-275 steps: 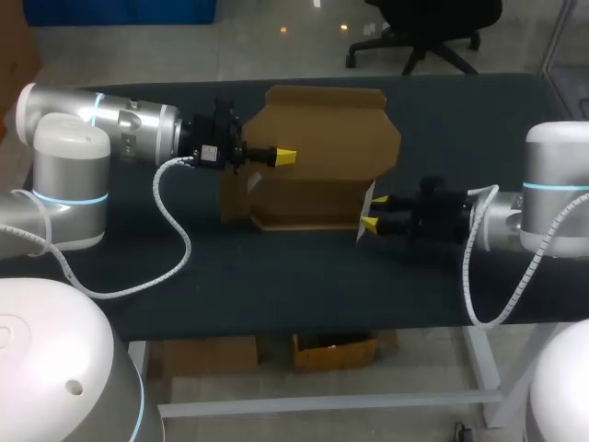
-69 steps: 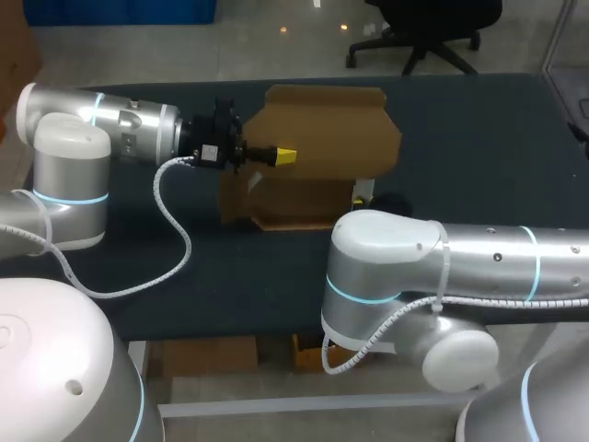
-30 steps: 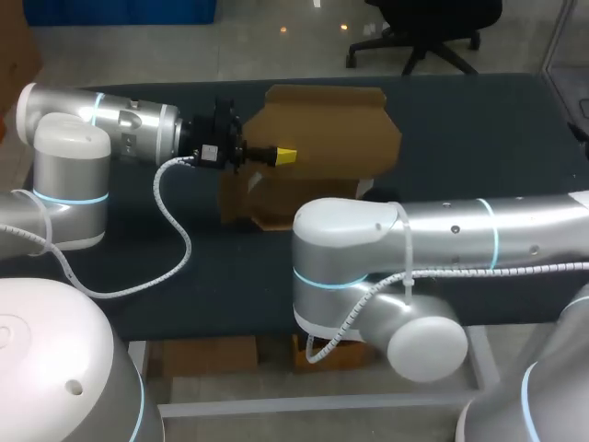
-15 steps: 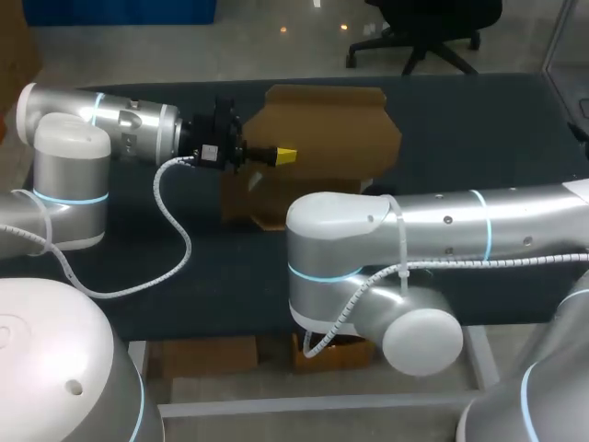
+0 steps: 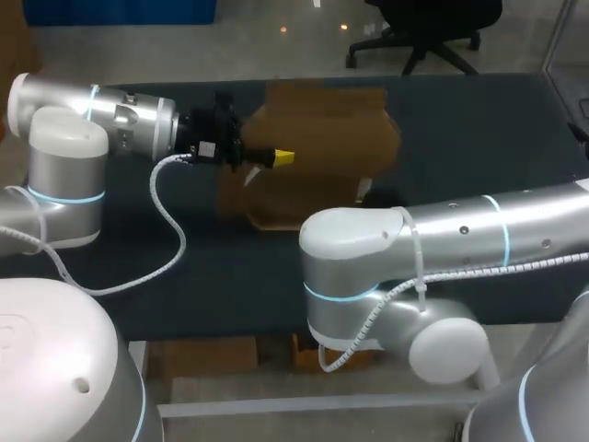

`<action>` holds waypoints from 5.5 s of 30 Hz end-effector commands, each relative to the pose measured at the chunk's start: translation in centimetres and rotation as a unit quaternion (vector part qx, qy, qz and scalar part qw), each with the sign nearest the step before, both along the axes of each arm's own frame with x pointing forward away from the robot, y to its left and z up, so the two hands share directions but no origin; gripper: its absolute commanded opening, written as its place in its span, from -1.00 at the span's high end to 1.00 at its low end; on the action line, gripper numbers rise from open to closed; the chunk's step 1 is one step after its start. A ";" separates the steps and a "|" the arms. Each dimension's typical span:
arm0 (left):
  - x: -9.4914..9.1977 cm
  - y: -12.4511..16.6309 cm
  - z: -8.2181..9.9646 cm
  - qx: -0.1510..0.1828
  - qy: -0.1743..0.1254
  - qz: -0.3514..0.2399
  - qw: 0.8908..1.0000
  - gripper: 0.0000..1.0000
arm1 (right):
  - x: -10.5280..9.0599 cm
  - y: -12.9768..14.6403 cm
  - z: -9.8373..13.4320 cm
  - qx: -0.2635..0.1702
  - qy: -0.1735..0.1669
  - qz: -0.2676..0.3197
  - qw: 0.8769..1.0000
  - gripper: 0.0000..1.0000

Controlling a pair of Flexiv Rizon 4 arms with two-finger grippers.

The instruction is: Assemble the packaging by folding the flat box into shape, placing the metal phone stand inside, and closing the box properly

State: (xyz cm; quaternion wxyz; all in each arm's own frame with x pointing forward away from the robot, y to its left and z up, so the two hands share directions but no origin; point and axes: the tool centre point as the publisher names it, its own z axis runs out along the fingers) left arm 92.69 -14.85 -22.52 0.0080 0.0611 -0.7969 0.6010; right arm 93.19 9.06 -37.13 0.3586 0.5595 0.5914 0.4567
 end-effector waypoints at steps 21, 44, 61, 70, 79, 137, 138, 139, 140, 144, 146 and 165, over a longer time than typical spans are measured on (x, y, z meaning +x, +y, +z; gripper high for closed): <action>-2.6 5.2 3.6 0.079 -0.086 0.059 0.991 -1.00 | -0.3 -4.3 1.8 0.070 0.040 0.126 0.989 1.00; -3.7 9.7 5.7 0.122 -0.129 0.031 0.984 -1.00 | 0.4 -5.3 3.0 0.113 0.115 0.228 0.960 1.00; -4.9 12.4 6.0 0.173 -0.134 -0.040 0.975 -1.00 | 0.7 -4.4 3.0 0.078 0.246 0.263 0.930 1.00; -5.5 13.0 5.9 0.214 -0.124 -0.098 0.964 -1.00 | 0.5 -3.9 3.1 0.032 0.328 0.275 0.903 1.00; -5.6 13.5 5.8 0.226 -0.103 -0.115 0.962 -1.00 | 0.1 -3.9 2.6 0.013 0.356 0.285 0.890 1.00; -3.7 16.1 3.3 0.359 -0.099 -0.017 0.928 -1.00 | -1.7 -8.3 2.5 0.001 0.613 0.155 0.775 1.00; -3.7 16.1 3.3 0.359 -0.099 -0.017 0.928 -1.00 | -1.7 -8.3 2.5 0.001 0.613 0.155 0.775 1.00; -3.7 16.1 3.3 0.359 -0.099 -0.017 0.928 -1.00 | -1.7 -8.3 2.5 0.001 0.613 0.155 0.775 1.00; -3.7 16.1 3.3 0.359 -0.099 -0.017 0.928 -1.00 | -1.7 -8.3 2.5 0.001 0.613 0.155 0.775 1.00; -3.7 16.1 3.3 0.359 -0.099 -0.017 0.928 -1.00 | -1.7 -8.3 2.5 0.001 0.613 0.155 0.775 1.00; -3.7 16.1 3.3 0.359 -0.099 -0.017 0.928 -1.00 | -1.6 -8.0 2.5 0.000 0.624 0.146 0.768 1.00; -3.5 17.6 1.0 0.356 -0.098 0.008 0.929 -1.00 | -3.4 -7.1 1.2 0.004 0.655 0.068 0.752 1.00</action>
